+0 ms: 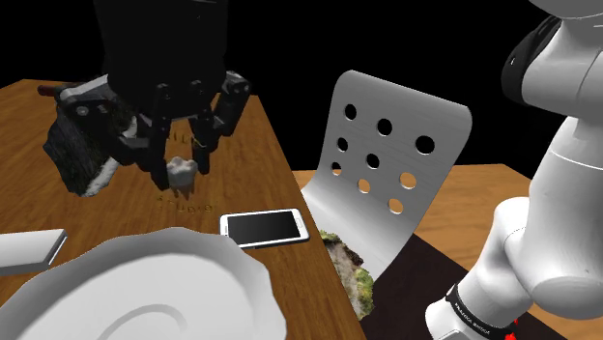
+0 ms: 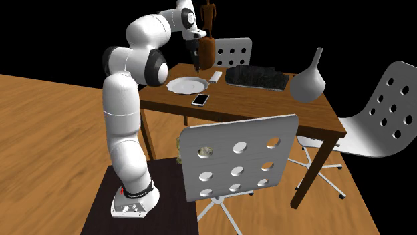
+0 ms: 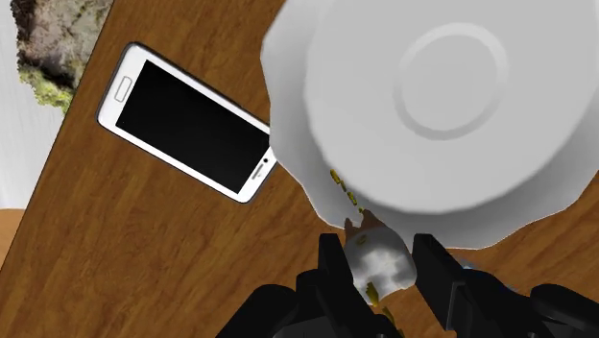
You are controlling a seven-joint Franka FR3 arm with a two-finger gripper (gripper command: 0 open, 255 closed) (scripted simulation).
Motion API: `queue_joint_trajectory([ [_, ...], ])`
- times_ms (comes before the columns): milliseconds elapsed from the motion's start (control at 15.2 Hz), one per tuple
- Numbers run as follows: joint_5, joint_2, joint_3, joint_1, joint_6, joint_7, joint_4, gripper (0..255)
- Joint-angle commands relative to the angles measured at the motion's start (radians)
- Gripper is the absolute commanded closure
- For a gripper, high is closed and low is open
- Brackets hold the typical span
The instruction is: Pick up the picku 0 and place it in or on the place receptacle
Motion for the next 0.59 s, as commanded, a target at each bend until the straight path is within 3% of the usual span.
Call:
queue_joint_trajectory([
  [0, -0.04, 0.051, 0.016, 0.056, -0.031, 0.058, 0.06, 255],
  [396, -0.175, 0.239, 0.026, 0.273, -0.154, 0.188, 0.317, 255],
  [528, -0.159, 0.218, 0.027, 0.25, -0.114, 0.193, 0.256, 255],
])
